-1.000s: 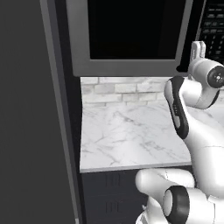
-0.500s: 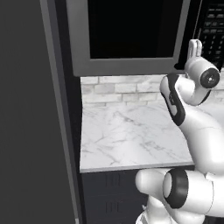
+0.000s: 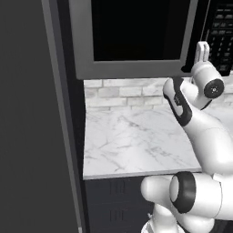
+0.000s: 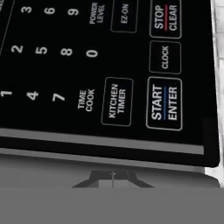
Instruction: Transport the fish from the fridge to the microwave and turn on the microwave.
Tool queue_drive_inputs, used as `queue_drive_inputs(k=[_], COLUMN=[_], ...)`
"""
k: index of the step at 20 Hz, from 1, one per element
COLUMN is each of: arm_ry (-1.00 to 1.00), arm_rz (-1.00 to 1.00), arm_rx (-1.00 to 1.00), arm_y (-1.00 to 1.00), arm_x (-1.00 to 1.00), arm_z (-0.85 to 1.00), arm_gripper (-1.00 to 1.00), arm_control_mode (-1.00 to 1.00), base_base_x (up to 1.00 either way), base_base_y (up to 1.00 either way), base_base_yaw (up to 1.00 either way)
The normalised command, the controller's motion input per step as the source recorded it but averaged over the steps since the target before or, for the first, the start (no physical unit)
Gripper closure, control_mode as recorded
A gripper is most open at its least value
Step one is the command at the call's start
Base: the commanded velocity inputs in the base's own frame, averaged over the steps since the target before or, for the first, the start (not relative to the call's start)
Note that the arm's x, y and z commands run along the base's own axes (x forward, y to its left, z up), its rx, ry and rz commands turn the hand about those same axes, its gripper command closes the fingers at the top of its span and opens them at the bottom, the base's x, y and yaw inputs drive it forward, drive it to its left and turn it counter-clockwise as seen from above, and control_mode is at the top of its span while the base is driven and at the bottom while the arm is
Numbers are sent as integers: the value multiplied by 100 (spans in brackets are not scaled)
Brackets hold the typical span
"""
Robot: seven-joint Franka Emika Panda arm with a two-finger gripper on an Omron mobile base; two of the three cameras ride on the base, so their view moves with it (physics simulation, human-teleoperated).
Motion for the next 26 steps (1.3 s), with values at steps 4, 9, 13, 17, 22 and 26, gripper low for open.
queue_drive_inputs(k=[4,9,13,17,22,26], arm_ry=[6,7,4,0,-1,0], arm_rz=[0,0,0,0,0,0], arm_rx=[1,0,0,0,0,0], arm_y=[0,0,0,0,0,0], arm_x=[11,0,-2,-12,-37,-42], arm_z=[30,28,18,10,11,11], arm_gripper=[100,100,100,100,100,100], arm_control_mode=[-100,-100,-100,-100,-100,-100], base_base_x=[0,0,0,0,0,0], base_base_y=[0,0,0,0,0,0], base_base_yaw=[0,0,0,0,0,0])
